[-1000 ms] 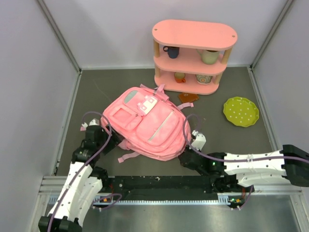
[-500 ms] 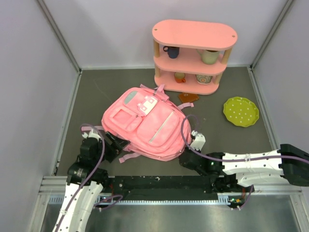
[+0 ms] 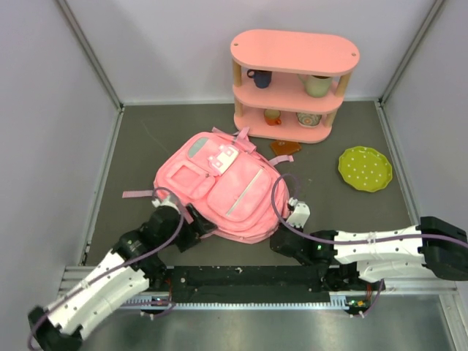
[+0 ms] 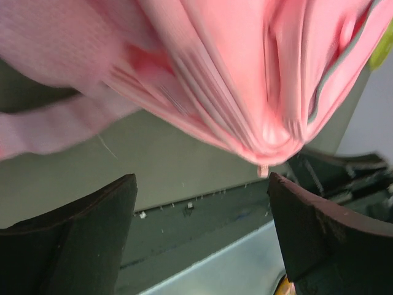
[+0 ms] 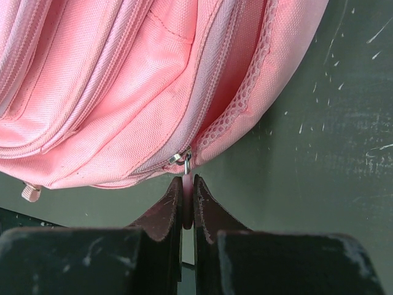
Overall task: Pack the student bag
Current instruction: Zip the student bag at the center of the board.
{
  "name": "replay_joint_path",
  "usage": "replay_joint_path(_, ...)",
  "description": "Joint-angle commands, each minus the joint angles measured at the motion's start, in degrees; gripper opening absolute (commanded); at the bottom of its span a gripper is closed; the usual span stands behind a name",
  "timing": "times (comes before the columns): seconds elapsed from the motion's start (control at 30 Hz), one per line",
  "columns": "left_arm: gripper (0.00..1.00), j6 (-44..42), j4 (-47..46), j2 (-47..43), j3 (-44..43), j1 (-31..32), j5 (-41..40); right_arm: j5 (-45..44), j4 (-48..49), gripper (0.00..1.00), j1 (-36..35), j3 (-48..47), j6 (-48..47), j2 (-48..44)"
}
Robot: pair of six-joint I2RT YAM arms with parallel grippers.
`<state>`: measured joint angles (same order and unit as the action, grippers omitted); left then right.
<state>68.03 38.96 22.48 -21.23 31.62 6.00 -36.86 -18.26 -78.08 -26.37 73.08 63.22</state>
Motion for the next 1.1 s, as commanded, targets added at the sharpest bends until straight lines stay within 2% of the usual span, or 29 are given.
replay_joint_path(0.0,0.92,10.08,-11.59,10.19,-3.20,16.61,-15.21,-1.11,-1.95,0.00,0.39,-1.75,-0.48,0.85)
replay_joint_path(0.03,0.92,10.97,-14.06,12.30,-3.20,20.38,-16.19,-1.11,-1.95,0.00,0.39,-1.84,-0.39,0.76)
replay_joint_path(0.13,0.93,11.95,-21.54,20.31,-4.07,24.18,-19.97,-0.84,-1.95,0.00,0.39,-1.93,-0.39,0.68)
replay_joint_path(0.23,0.93,11.60,-27.51,24.97,-4.69,24.63,-22.25,-0.49,-1.95,0.00,0.39,-1.84,-0.57,0.50)
replay_joint_path(0.4,0.91,13.44,-31.75,29.81,-5.13,24.63,-23.92,-0.14,-1.95,0.00,0.39,-1.58,-0.92,0.06)
replay_joint_path(0.5,0.79,13.88,-33.94,31.66,-4.61,24.63,-24.72,-0.40,-1.87,0.00,0.39,-1.40,-1.01,-0.20)
replay_joint_path(0.53,0.70,13.97,-34.12,32.10,-4.34,24.63,-25.16,-0.58,-1.87,0.00,0.39,-1.40,-1.01,-0.38)
replay_joint_path(0.57,0.57,14.15,-33.43,32.36,-4.43,24.63,-25.51,-0.67,-1.95,0.00,0.39,-1.40,-1.01,-0.55)
replay_joint_path(0.63,0.44,14.15,-31.33,32.01,-4.78,24.63,-27.78,-0.84,-1.95,0.00,0.39,-1.05,-1.10,-0.82)
replay_joint_path(0.67,0.31,14.32,-28.36,31.23,-4.87,24.55,-28.84,-1.02,-1.95,0.00,0.39,-0.88,-1.01,-1.08)
replay_joint_path(0.73,0.18,13.63,-25.70,29.56,-4.87,24.37,-30.95,-1.19,-1.95,0.00,0.39,-0.53,-1.10,-1.43)
replay_joint_path(0.77,0.06,12.84,-23.43,27.55,-4.87,24.20,-32.53,-1.28,-1.95,0.00,0.39,-0.35,-1.10,-1.78)
replay_joint_path(0.8,0.00,11.61,-21.75,26.49,-4.87,23.93,-32.98,-1.63,-1.95,0.00,0.39,0.00,-1.10,-1.87)
replay_joint_path(0.93,0.00,7.57,-16.03,20.77,-3.82,20.08,-32.11,-1.99,-2.04,0.00,1.00,0.35,-1.36,-2.75)
replay_joint_path(1.07,0.00,2.65,-13.12,13.14,-1.01,14.37,-26.84,-1.90,-2.04,0.00,2.23,-0.17,-2.67,-2.58)
